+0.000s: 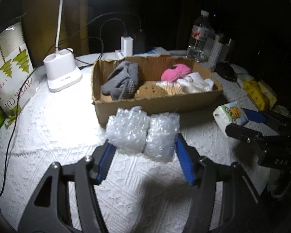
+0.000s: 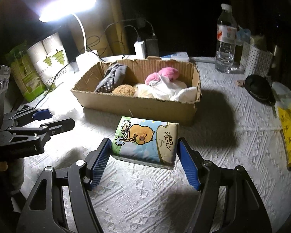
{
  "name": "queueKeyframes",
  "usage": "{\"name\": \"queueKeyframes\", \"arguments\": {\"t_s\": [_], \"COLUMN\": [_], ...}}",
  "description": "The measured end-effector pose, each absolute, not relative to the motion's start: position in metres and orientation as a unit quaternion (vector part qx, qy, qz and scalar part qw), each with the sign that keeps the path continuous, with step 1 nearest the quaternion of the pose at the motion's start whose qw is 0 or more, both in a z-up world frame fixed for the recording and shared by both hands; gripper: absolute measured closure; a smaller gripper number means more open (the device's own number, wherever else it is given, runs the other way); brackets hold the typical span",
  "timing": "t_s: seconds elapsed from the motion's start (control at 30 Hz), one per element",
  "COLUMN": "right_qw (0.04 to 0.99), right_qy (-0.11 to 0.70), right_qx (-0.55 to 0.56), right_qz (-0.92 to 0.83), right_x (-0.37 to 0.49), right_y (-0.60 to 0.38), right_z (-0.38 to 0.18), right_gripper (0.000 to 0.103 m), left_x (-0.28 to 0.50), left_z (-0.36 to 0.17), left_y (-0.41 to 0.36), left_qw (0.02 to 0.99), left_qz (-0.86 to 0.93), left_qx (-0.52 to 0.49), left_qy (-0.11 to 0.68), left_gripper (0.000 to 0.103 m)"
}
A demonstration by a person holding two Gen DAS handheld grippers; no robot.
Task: Organize soft objects
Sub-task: 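Carry the tissue pack with the right tool while the left tool carries the bubble wrap to the box, then release the tissue pack into the box with the right tool while the left tool releases the bubble wrap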
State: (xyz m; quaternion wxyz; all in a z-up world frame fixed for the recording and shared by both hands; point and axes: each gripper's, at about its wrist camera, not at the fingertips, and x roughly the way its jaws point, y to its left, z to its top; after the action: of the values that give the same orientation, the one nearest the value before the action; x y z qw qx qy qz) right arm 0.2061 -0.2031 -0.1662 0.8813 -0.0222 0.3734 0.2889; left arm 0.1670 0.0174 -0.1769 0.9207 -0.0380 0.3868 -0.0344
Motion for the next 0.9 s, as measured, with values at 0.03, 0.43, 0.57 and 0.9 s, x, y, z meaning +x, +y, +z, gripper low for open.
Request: {"name": "queueKeyframes", "arguments": {"t_s": [0.03, 0.43, 0.57, 0.9], "right_qw": [0.882, 0.891, 0.893, 0.895], "right_qy": [0.372, 0.357, 0.353, 0.351], "right_qx": [-0.022, -0.024, -0.021, -0.019], "right_qz": [0.289, 0.281, 0.277, 0.275], "right_x": [0.207, 0.217, 0.225, 0.249], "right_y": [-0.204, -0.203, -0.206, -0.21], "right_z": [-0.164, -0.146, -0.143, -0.141], "right_gripper": [0.031, 0.031, 0.031, 0.031], "left_x": [0.168, 0.174, 0.181, 0.202], "left_z": [-0.175, -0.147, -0.141, -0.14], "left_y": [0.018, 0.032, 0.037, 0.041], "left_qw": [0.922, 0.933, 0.936, 0.936], "left_qz": [-0.035, -0.028, -0.02, -0.009], "left_qx": [-0.038, -0.045, -0.051, -0.057], "left_qy": [0.385, 0.356, 0.348, 0.347], "left_gripper": [0.041, 0.041, 0.041, 0.041]}}
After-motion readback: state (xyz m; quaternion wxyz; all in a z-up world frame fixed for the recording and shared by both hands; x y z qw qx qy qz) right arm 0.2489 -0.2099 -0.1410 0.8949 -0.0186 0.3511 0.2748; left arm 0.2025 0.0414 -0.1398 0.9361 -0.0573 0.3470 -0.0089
